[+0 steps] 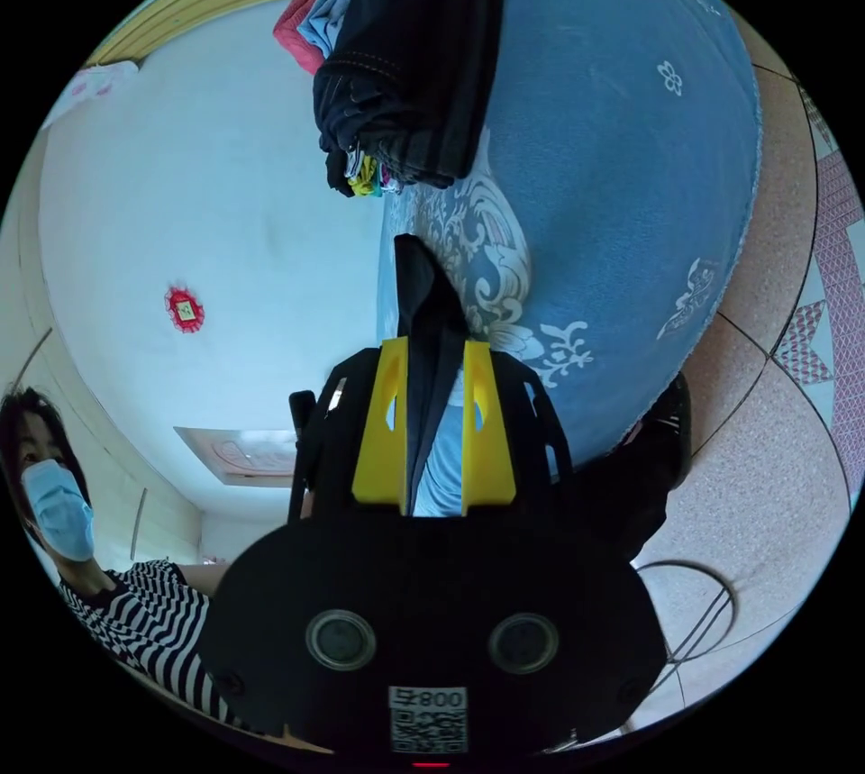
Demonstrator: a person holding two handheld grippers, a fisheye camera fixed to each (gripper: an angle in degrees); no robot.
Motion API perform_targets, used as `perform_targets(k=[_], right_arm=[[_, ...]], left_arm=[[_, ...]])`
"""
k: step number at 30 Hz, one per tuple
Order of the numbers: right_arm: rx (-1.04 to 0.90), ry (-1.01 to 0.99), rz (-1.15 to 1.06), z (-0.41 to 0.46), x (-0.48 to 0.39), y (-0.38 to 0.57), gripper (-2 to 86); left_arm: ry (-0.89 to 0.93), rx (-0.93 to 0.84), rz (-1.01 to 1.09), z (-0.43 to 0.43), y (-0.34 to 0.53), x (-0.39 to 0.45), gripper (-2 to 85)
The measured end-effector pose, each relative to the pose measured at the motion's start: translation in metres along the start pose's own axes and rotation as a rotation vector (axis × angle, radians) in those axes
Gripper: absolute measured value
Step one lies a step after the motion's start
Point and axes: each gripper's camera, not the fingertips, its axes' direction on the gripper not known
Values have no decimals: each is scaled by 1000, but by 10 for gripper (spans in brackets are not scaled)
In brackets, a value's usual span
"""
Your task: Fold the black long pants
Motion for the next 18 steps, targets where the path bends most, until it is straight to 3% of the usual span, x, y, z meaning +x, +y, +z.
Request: perform_targets(k=[7, 18], right_arm=[[0, 57, -27, 9, -13, -4, 83], [-7, 46, -31, 34, -22, -3, 47]], left_arm=[[-124, 15, 35, 1, -92, -15, 79], [-363, -152, 142, 34, -194, -24, 56]])
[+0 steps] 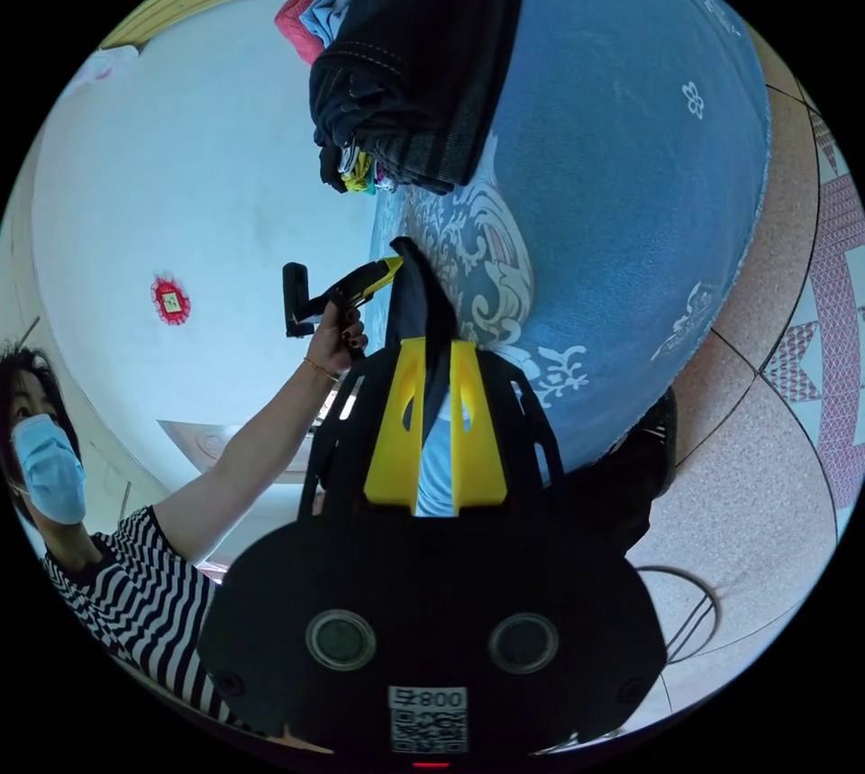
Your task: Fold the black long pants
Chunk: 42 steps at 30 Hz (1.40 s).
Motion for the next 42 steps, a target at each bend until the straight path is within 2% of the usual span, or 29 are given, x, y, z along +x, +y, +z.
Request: perform_targets(k=[3, 10, 16, 21, 27, 31, 36, 42], right_arm=[[3, 2, 6, 8, -6, 3, 38], [6, -27, -106, 19, -56, 22, 29], [1, -120, -248, 32, -117, 50, 27], [-76, -200, -418, 57, -182, 80, 27], [-247, -300, -610, 124, -270, 131, 27], [-427, -331, -702, 199, -321, 180, 27], [-666, -382, -702, 300, -353, 242, 29], [-885, -292, -729, 415, -368, 311, 29]], left_arm=[[39, -26, 47, -9, 5, -4, 24], [143, 63, 64, -62, 33, -18, 9], [214, 191, 98, -138, 86, -33, 7], [263, 310, 103, -220, 160, -67, 7], [287, 430, 45, -307, 275, -123, 6], [280, 483, -19, -345, 353, -159, 6], [295, 538, -147, -381, 467, -213, 6], [301, 555, -263, -400, 568, -265, 5]])
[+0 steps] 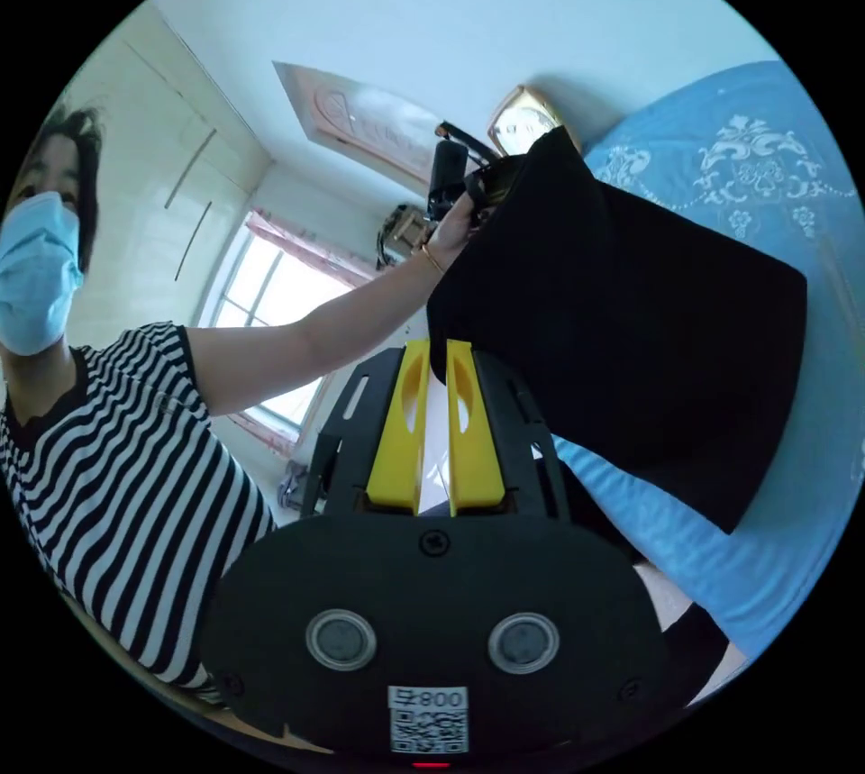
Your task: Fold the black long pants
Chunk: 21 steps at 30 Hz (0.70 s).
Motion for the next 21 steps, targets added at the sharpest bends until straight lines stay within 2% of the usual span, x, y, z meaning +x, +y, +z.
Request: perform_targets(k=[11, 18, 21], right_arm=[[-249, 45, 74, 138, 60, -59, 30], [-430, 44, 140, 216, 101, -73, 43], [-462, 16, 137, 233, 106, -79, 54]], left_arm=[[-13, 36, -179, -78, 83, -82, 6], [-257, 58, -359, -134, 148, -101, 3], [-275, 121, -360, -152, 175, -83, 3]])
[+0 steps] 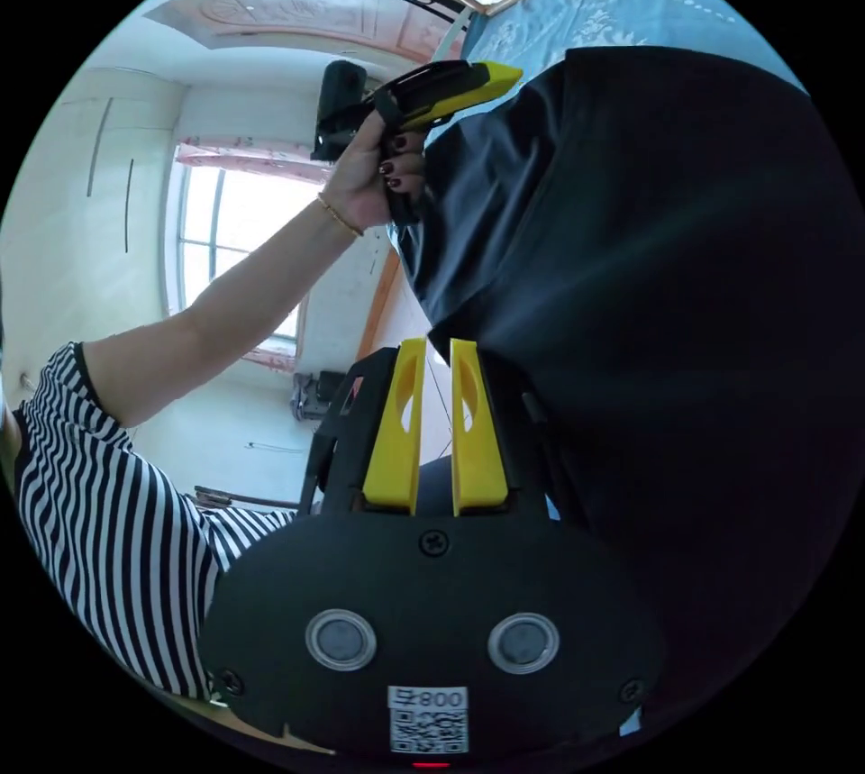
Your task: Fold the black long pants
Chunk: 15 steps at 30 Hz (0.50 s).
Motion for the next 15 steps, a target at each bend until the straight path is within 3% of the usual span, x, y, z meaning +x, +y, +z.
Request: perform_targets(k=[5, 8, 15], right_arm=[[-19, -20, -12, -8, -5, -7, 68], [12, 7, -7, -34, -5, 2, 67], [191, 259, 197, -117, 44, 44, 19]], left_arm=[[68, -121, 132, 9, 56, 38, 2], [-70, -290, 170, 30, 91, 48, 2], [-22, -193, 162, 5, 133, 66, 1]])
